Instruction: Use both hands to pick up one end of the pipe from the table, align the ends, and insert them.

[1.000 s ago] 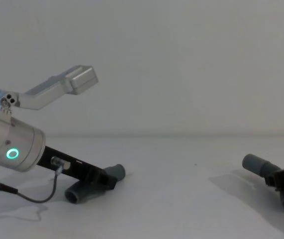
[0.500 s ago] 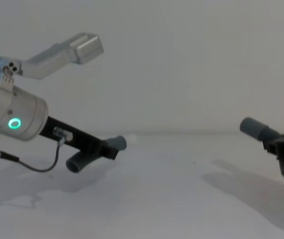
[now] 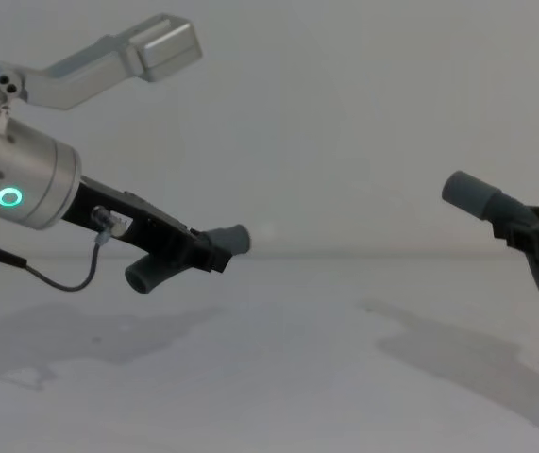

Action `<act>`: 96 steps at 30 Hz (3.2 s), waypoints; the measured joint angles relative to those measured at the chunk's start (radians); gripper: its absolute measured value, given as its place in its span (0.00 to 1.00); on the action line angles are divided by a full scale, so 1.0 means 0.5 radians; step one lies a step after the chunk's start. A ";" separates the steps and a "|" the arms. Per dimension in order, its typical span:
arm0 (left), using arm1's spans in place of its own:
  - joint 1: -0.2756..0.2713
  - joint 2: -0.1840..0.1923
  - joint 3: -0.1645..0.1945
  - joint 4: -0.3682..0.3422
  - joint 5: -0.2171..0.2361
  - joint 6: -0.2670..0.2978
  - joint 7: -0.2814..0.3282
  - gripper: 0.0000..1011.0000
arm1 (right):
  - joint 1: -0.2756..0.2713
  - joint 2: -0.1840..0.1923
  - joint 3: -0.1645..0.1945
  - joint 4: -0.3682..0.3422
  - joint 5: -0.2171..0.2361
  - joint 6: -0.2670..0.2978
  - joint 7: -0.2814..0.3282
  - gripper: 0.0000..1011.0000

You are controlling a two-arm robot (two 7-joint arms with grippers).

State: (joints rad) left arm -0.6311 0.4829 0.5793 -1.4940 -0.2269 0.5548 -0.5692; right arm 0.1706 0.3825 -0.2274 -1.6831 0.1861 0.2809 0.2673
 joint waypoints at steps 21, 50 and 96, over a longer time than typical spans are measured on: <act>-0.162 0.188 0.157 0.092 -0.030 -0.410 -0.544 0.36 | 0.097 0.274 -0.071 0.185 0.122 -0.566 0.603 0.24; -0.298 0.159 0.323 0.216 -0.087 -0.611 -0.862 0.36 | 0.181 0.531 -0.251 0.315 0.164 -0.948 1.144 0.24; -0.361 0.096 0.454 0.291 -0.173 -0.672 -0.951 0.36 | 0.220 0.580 -0.349 0.351 0.185 -0.902 1.123 0.24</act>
State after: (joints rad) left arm -0.8115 0.5307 0.8064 -1.3485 -0.3134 0.2186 -1.0448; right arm 0.2805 0.6724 -0.4019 -1.5074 0.2787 -0.1700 0.8289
